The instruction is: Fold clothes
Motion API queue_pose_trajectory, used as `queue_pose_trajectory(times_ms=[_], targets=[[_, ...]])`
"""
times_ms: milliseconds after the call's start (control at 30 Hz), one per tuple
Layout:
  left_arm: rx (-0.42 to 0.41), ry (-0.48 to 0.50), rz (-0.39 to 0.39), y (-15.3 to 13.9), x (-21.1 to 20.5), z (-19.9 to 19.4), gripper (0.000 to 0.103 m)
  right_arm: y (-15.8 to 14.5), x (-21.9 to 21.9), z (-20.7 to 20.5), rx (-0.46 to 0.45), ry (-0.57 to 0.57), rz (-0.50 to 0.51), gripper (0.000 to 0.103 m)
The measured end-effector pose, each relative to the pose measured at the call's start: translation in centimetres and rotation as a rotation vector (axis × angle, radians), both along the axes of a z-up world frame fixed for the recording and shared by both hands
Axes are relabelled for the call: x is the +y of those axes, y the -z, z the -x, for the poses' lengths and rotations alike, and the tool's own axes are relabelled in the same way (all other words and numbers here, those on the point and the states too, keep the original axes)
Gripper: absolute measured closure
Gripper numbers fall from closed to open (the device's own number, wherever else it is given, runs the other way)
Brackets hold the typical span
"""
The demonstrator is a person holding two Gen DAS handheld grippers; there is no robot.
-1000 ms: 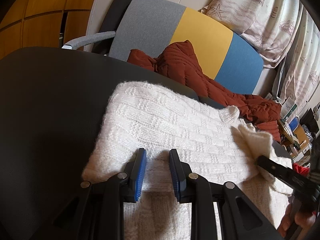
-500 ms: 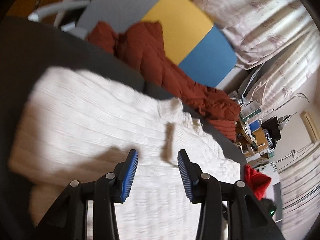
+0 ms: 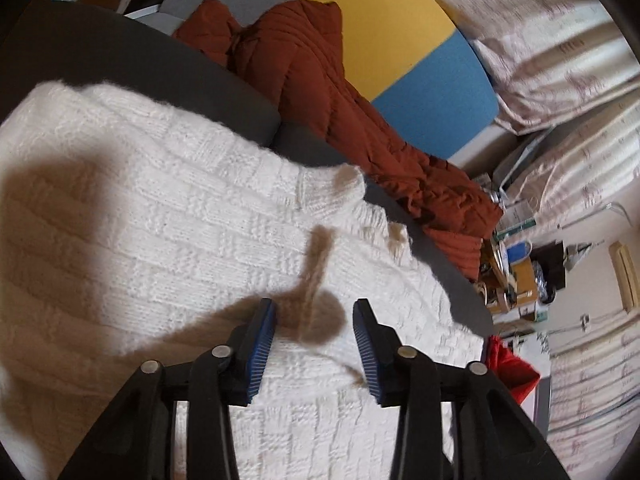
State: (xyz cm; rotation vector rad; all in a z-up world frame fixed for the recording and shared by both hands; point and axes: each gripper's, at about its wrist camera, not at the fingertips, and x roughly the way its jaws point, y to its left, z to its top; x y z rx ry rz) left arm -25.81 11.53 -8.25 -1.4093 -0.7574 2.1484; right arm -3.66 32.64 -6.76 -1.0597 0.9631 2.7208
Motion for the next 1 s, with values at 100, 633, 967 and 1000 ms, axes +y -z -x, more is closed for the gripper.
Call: queue_pose_trajectory(times_ms=[100,633,967,1000], targets=[[0.042,0.004,-0.021,-0.8,0.0,-0.2,0.097,0.1,0.7,-0.8,0.025,0.021,0.045,0.086],[0.143,0.061,0.090,-2.2,-1.1,-0.7,0.066,0.6,3.5,-3.5,0.110,0.204,0.173,0.086],[0.088,0.067,0.070,-0.5,0.9,-0.7,0.083,0.7,3.5,-3.7,0.109,0.196,0.171,0.084],[0.106,0.072,0.072,-0.9,1.1,-0.8,0.093,0.7,3.6,-3.7,0.110,0.196,0.171,0.084]])
